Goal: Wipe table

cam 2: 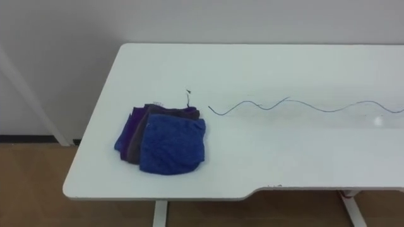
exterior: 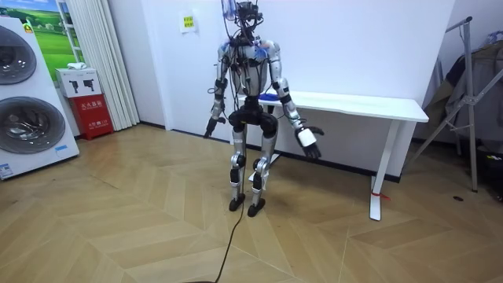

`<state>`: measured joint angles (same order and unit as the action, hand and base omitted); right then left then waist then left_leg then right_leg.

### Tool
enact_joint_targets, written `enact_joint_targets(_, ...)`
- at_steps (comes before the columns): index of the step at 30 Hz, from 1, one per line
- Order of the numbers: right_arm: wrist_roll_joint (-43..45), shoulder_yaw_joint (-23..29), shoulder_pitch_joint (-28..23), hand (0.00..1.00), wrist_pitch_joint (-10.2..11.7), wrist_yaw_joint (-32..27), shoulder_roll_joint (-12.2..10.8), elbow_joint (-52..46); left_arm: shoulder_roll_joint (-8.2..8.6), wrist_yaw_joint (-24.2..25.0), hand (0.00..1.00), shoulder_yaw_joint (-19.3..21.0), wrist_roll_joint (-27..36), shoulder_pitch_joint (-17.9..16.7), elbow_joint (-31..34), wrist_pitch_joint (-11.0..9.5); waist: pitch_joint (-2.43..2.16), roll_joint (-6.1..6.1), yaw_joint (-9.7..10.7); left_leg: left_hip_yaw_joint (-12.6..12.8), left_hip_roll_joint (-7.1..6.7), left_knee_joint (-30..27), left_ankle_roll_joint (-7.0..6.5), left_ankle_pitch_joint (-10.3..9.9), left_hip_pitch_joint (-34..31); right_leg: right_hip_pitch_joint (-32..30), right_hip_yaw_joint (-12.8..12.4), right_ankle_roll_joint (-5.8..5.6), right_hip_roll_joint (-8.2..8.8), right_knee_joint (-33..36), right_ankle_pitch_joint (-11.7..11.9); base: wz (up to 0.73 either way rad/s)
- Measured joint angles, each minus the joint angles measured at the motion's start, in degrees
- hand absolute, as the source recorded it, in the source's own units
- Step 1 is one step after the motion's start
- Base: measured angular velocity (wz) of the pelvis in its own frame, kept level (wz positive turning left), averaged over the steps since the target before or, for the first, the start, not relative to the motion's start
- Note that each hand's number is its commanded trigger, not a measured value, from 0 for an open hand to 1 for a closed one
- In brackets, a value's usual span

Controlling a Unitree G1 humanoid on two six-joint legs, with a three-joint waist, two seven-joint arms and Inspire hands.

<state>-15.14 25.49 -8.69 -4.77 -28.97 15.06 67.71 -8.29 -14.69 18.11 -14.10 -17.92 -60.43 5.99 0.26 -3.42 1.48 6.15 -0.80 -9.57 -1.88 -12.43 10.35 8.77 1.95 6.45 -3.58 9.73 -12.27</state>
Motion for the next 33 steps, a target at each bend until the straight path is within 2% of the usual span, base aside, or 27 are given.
enact_joint_targets(4, 2.4, 0.5, 1.9, 0.0, 1.9, -5.6, 1.2, -8.3, -0.46, 0.0, 0.0, 0.0, -0.1, 0.5, 0.0, -1.7, -0.04, -0.8, -0.2, 0.4, 0.0, 0.0, -0.02, 0.0, -0.7, -0.9, -0.2, -0.1, -0.03, 0.1, 0.1, -0.03)
enact_joint_targets(8, 7.4, -0.2, 3.3, 0.0, 2.3, -9.1, 1.2, -16.7, -0.41, 0.2, 0.0, -0.4, -0.1, 0.0, -0.1, -1.8, -0.15, -1.2, -1.0, 1.6, 0.06, 0.0, -0.04, 0.0, -0.7, -1.0, -1.0, -0.11, -0.09, 0.0, 0.1, -0.09)
enact_joint_targets(9, 9.9, -1.2, 3.4, 0.0, 2.4, -10.4, 1.2, -19.9, -0.45, 0.2, 0.0, -0.4, 0.0, 0.0, -0.1, -1.8, -0.06, -1.02, -1.4, 1.6, 0.06, 0.0, -0.05, 0.0, -0.7, -1.1, -1.1, -0.13, -0.09, 0.0, 0.1, -0.09)
enact_joint_targets(10, 12.7, -2.6, 3.4, 0.0, 2.3, -11.6, 1.0, -23.7, -0.44, 0.0, 0.0, -0.8, 0.0, 0.0, 0.1, -1.8, -0.23, -1.21, -1.7, 1.8, 0.04, 0.1, -0.05, 0.0, -0.8, -1.1, -1.1, -0.13, -0.09, 0.1, 0.1, -0.04)
enact_joint_targets(11, 14.2, -3.5, 3.4, 0.0, 2.3, -12.0, 0.9, -25.9, -0.43, 0.0, 0.0, -1.4, -0.1, 0.0, 0.1, -1.8, -0.22, -1.07, -1.8, 1.9, 0.04, 0.1, -0.05, 0.0, -0.8, -1.1, -1.1, -0.13, -0.09, 0.0, 0.1, 0.0)
enact_joint_targets(13, 20.8, -6.5, 3.0, 0.0, 3.1, -12.2, 1.0, -34.2, -0.2, 0.0, 0.0, -1.5, 0.0, 0.5, 0.3, -1.8, -0.25, -0.76, -2.1, 1.8, 0.04, 0.1, -0.04, 0.0, -0.8, -1.1, -1.1, -0.13, -0.09, 0.0, 0.1, 0.0)
enact_joint_targets(16, 28.7, -8.1, 3.1, 0.0, 3.5, -12.3, 1.0, -42.8, -0.26, 0.2, 0.0, -1.6, 1.0, 0.8, 0.3, -1.9, -0.24, -0.38, -3.0, 1.7, 0.05, 0.2, -0.04, 0.0, -0.8, -1.0, -1.0, -0.13, -0.1, 0.0, 0.1, 0.01)
enact_joint_targets(21, 38.2, -11.4, 3.3, 0.0, 3.9, -12.1, 1.0, -53.6, -0.11, 0.2, 0.0, -3.8, 1.0, 0.6, 0.3, -1.7, -0.31, -0.08, -3.4, 1.5, 0.09, 0.2, -0.04, 0.0, -0.9, -1.0, -0.3, -0.13, -0.02, 0.1, 0.1, 0.05)
enact_joint_targets(26, 45.3, -15.5, 3.8, 0.0, 4.0, -9.5, 1.0, -57.3, -0.05, 0.2, 0.0, -4.6, 1.1, 0.5, 0.2, -1.7, -0.17, -0.69, -4.0, 1.3, 0.09, 0.2, -0.04, 0.0, -1.0, -1.0, -0.2, -0.13, -0.01, 0.1, 0.1, 0.01)
enact_joint_targets(29, 47.2, -18.1, 5.4, 0.0, 4.1, -8.4, 1.0, -58.3, -0.1, 0.3, 0.0, -6.7, 1.0, 1.0, -0.3, -1.8, -0.21, -1.2, -4.0, 1.3, 0.08, 0.2, -0.04, 0.0, -1.2, -1.4, -0.3, -0.12, 0.0, 0.2, 0.1, -0.01)
enact_joint_targets(31, 49.1, -19.4, 5.6, 0.0, 4.1, -7.7, 1.1, -61.3, -0.11, 0.3, 0.0, -8.4, 1.0, 1.7, -0.2, -1.8, -0.18, -1.57, -4.7, 1.3, 0.06, 0.1, -0.04, 0.0, -1.7, -1.9, -0.1, -0.15, 0.04, 0.1, 0.1, 0.0)
enact_joint_targets(33, 51.7, -20.5, 6.2, 0.0, 4.8, -7.5, 1.1, -62.4, -0.1, 0.4, 0.0, -9.0, 1.0, 2.1, -0.3, -1.9, -0.02, -1.61, -5.2, 1.3, 0.05, 0.1, -0.05, 0.0, -1.7, -1.9, -0.1, -0.19, 0.04, 0.1, 0.1, 0.0)
